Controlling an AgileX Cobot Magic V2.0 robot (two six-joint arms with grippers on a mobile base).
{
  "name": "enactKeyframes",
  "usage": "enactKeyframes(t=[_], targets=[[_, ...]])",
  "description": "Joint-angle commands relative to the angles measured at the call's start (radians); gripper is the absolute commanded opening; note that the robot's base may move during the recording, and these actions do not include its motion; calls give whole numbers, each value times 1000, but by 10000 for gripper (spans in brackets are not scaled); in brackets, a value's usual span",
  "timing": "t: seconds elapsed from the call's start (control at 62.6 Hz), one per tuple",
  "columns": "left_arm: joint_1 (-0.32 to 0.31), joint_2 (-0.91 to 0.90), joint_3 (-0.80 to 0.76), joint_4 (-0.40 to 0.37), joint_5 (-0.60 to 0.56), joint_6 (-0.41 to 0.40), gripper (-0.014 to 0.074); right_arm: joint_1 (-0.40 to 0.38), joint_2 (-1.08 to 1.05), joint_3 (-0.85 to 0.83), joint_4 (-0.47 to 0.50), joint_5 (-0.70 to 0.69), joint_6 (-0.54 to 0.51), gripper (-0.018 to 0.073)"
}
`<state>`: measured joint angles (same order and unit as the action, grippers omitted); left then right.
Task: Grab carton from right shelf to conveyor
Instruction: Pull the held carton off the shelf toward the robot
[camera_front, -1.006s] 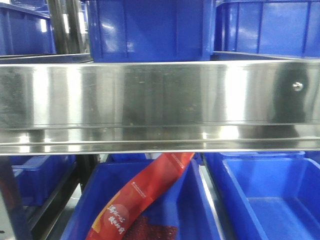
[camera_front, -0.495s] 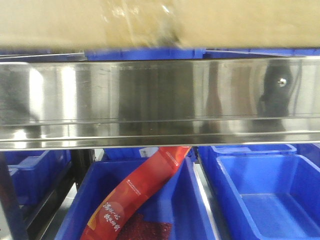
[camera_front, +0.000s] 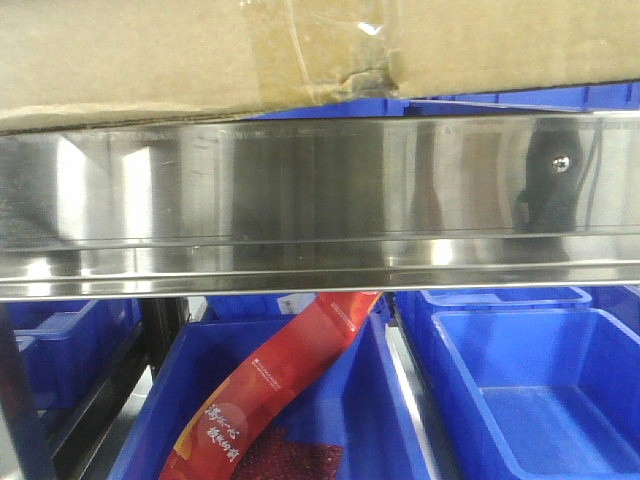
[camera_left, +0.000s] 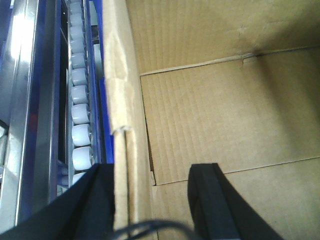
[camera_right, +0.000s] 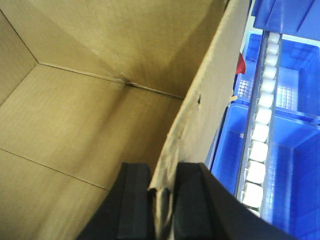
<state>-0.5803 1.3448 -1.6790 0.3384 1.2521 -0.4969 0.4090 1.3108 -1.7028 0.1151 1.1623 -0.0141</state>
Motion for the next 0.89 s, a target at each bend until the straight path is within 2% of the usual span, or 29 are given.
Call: enactKeyframes(t=[0.0, 0.878], targets=[[-16, -13, -1, -56, -40, 32, -16, 4, -15, -8, 38, -93, -23, -67], [-16, -13, -1, -56, -43, 32, -16, 4, -15, -8, 38, -95, -23, -67]])
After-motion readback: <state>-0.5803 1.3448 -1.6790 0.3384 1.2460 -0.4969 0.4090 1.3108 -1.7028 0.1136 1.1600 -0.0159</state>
